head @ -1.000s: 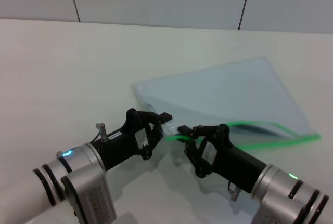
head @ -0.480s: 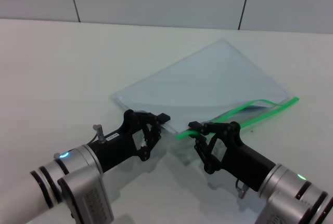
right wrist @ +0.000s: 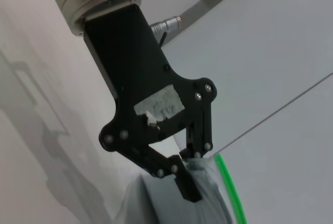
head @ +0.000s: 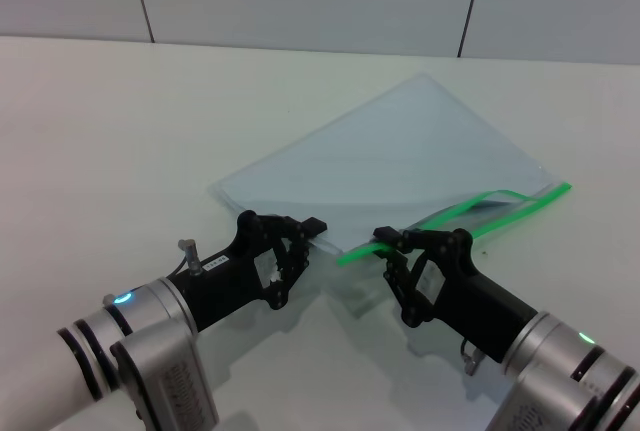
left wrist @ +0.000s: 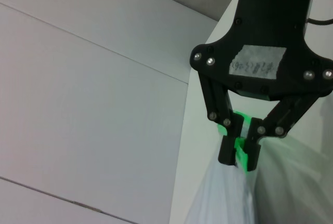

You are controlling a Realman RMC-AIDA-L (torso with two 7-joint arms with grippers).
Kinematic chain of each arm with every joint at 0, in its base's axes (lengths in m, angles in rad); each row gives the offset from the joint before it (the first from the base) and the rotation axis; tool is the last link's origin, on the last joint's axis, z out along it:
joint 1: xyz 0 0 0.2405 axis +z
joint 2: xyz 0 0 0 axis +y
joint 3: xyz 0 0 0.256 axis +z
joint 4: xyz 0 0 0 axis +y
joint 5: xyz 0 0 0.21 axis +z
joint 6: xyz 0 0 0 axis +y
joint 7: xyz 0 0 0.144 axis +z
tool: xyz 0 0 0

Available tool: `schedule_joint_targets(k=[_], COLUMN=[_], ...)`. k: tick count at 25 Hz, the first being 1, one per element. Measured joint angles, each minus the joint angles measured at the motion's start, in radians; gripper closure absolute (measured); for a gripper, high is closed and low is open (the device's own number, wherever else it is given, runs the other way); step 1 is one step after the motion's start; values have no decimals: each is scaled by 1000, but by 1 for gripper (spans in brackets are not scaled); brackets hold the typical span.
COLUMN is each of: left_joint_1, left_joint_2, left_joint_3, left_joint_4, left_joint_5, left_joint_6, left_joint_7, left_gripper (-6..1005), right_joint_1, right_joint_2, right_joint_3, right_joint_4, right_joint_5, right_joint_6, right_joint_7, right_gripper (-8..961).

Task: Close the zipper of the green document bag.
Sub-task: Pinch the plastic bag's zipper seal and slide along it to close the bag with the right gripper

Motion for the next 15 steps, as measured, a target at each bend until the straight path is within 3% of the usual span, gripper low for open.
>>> schedule_joint_targets(k=[15], left_joint_1=[4], left_joint_2=[0], left_joint_3=[8], left_joint_4=[-4], left_joint_5=[7], left_joint_6=[24], left_joint_7=[0], left_gripper=[946], right_joint_1=[-9], right_joint_2=[-5], right_joint_3=[6], right_joint_4=[-12], right_joint_5=[135], right_joint_6=[3], right_joint_7=[-69], right_gripper=[872])
